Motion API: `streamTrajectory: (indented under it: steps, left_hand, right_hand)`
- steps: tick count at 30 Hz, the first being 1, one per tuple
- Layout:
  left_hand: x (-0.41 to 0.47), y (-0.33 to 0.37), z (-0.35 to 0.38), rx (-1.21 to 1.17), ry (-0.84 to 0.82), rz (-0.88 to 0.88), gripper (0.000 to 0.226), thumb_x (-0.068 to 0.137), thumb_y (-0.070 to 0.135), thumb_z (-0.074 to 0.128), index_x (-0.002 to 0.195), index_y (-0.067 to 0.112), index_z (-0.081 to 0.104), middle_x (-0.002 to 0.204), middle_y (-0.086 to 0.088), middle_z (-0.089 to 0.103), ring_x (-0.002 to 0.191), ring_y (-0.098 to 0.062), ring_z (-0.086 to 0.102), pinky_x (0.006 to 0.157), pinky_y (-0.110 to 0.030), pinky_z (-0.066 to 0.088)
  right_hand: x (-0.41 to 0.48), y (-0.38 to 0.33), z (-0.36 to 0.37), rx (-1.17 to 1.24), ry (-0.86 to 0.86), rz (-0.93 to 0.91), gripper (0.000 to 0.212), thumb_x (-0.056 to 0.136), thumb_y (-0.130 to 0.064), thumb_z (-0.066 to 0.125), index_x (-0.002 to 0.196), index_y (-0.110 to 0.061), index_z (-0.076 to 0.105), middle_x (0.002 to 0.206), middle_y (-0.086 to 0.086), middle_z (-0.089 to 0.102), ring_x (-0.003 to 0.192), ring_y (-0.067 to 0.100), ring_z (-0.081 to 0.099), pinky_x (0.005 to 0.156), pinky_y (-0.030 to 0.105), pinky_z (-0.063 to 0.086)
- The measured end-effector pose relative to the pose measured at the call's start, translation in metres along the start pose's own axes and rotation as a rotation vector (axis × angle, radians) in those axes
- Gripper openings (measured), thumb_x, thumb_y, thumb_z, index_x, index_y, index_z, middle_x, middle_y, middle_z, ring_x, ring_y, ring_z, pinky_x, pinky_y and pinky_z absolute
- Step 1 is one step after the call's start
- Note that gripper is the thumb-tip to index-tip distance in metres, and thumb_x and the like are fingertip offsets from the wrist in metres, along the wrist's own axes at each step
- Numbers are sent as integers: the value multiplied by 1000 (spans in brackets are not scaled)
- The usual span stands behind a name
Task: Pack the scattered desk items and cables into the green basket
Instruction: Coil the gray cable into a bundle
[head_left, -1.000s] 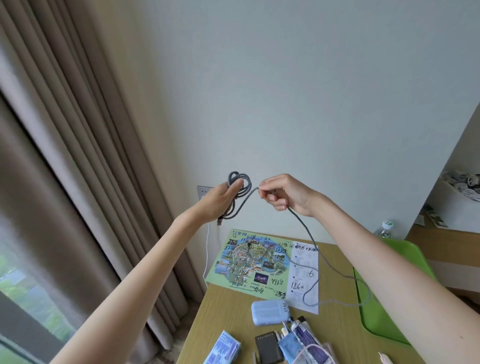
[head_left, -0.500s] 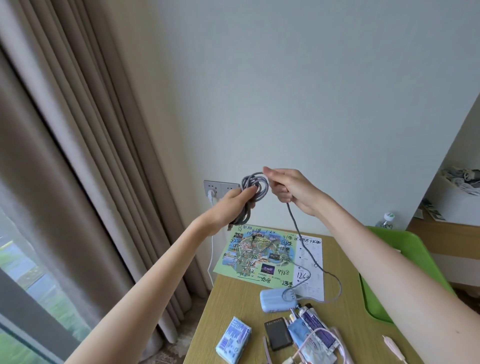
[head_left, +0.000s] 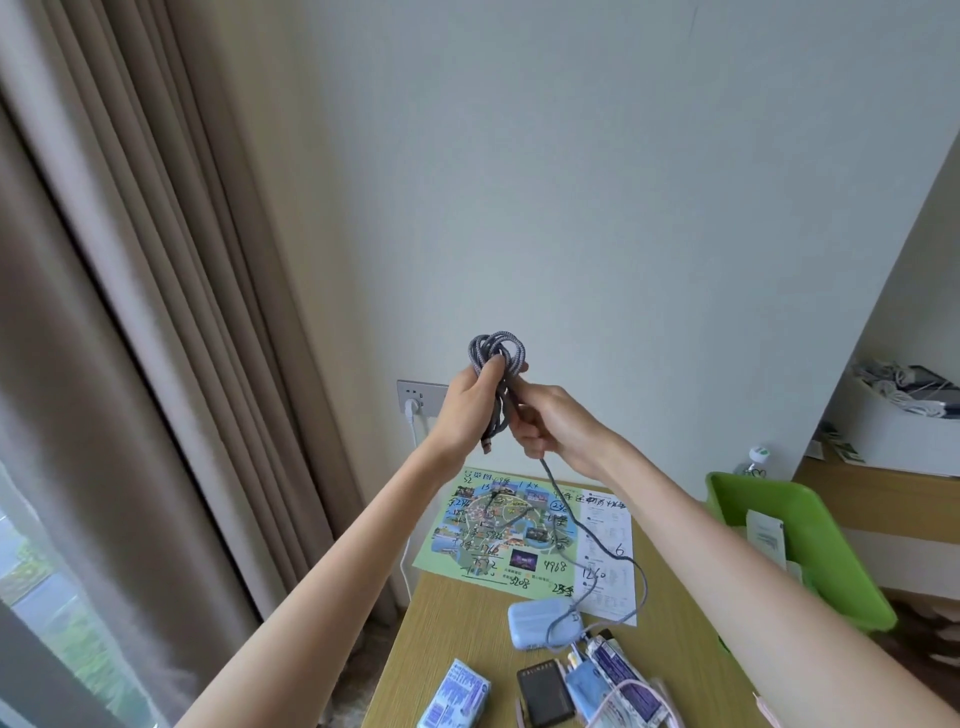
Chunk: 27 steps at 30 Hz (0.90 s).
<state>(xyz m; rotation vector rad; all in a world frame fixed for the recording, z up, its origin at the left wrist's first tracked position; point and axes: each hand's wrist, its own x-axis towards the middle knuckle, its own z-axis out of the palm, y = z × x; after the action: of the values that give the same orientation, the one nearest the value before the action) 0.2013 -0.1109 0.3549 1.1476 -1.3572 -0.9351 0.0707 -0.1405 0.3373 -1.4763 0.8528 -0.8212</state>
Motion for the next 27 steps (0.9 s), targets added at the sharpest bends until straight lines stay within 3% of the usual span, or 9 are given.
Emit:
streamTrajectory:
  steps: [4,6,8,12,14,17,21,25,27]
  left_hand:
    - [4,-1,2,9,59,27,42,100,32,38,93,-4,57,72,-15,55,70,-21,53,61,-29,42]
    - [6,-2,0,-31,105,24,39,100,33,37,81,2,51,62,-11,48,61,-20,47,54,-25,39]
    - [11,-2,-4,-113,188,-13,35,101,36,37,78,12,48,50,5,43,49,-13,39,41,-16,33]
    - [20,1,-13,-461,233,-110,40,102,38,38,77,9,52,54,4,58,54,-12,57,60,-25,48]
    - [23,1,-17,-580,247,-134,39,102,39,40,78,10,50,49,7,57,50,-10,58,61,-27,53]
    - [28,-4,-23,-387,302,-148,38,100,45,39,75,18,48,59,5,48,60,-15,44,61,-29,37]
    - [31,-11,-27,-114,280,-117,41,97,52,34,85,15,47,82,-7,42,77,-18,38,71,-34,31]
    - [29,-15,-27,103,132,-60,38,95,53,35,85,17,41,74,-6,35,66,-16,31,55,-29,24]
    - [27,-16,-25,206,55,-33,37,97,52,36,76,21,36,62,4,32,54,-11,28,49,-23,23]
  right_hand:
    - [-2,-5,-1,-79,-6,-28,48,97,-47,48,60,-16,52,54,2,42,46,17,37,48,26,34]
    - [-4,-7,-4,-127,-19,-16,47,96,-47,50,62,-15,56,55,1,43,47,17,39,48,24,34]
    - [-6,-8,-10,-148,-9,1,44,94,-46,54,65,-13,58,54,-1,38,47,16,33,46,23,27]
    - [-8,-11,-22,-203,40,6,34,91,-33,63,65,-12,56,50,-4,31,45,13,23,47,24,19]
    - [-9,-14,-29,-218,68,9,35,90,-31,65,63,-12,54,48,-5,29,44,11,21,45,23,17]
    - [-10,-20,-39,-248,95,6,38,87,-33,69,59,-14,52,48,-6,28,43,10,20,45,23,15]
    - [-9,-28,-48,-283,100,-11,36,84,-31,72,58,-15,53,48,-6,27,42,9,19,45,22,14]
    - [-9,-38,-60,-269,73,-25,28,85,-24,70,62,-13,60,49,-6,28,43,8,18,42,19,13]
    - [-10,-44,-64,-282,30,-32,22,87,-21,68,68,-10,64,50,-5,29,42,8,19,41,18,15]
